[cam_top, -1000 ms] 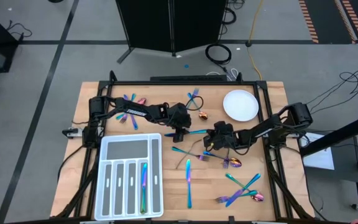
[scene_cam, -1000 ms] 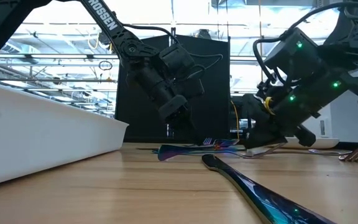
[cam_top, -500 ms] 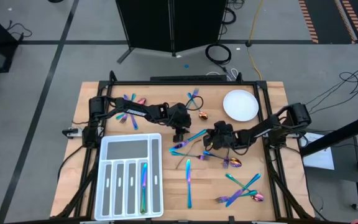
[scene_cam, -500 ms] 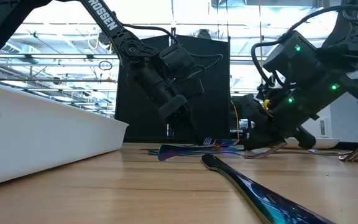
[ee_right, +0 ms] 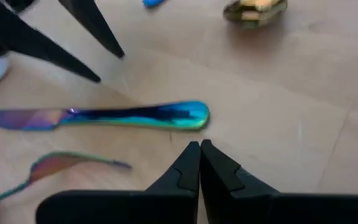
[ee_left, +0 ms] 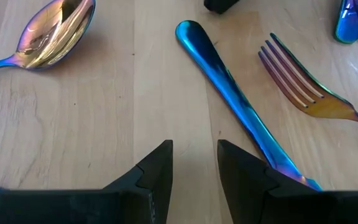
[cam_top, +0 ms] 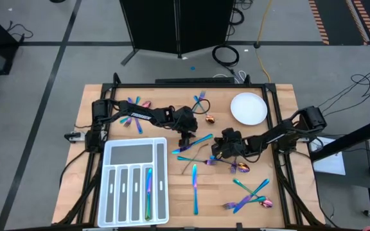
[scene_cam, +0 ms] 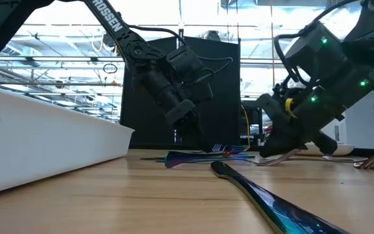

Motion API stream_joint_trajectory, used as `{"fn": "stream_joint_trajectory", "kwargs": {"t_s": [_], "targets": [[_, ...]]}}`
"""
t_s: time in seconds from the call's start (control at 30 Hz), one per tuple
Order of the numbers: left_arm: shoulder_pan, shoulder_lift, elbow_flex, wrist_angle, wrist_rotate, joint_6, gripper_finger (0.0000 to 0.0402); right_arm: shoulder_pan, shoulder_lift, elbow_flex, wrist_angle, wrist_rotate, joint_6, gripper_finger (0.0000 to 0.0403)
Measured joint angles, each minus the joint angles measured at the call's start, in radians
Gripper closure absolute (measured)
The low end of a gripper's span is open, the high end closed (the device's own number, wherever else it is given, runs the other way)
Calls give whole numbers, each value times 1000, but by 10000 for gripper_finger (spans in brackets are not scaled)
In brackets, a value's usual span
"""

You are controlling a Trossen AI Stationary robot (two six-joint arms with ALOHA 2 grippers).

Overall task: Sort silverware
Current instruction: Put the top right iridescent knife into the cutlery tray

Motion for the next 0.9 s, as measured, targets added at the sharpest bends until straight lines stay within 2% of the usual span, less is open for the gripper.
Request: {"fn": "stream_joint_trajectory", "kwargs": {"t_s": [0.37, 0.9], "targets": [[0, 0, 0, 19, 0, 3, 274, -56, 4, 4, 109, 30, -109, 403], [0, 0, 0, 27, 0, 2, 274, -74, 104, 20, 173, 16, -107, 403]]}}
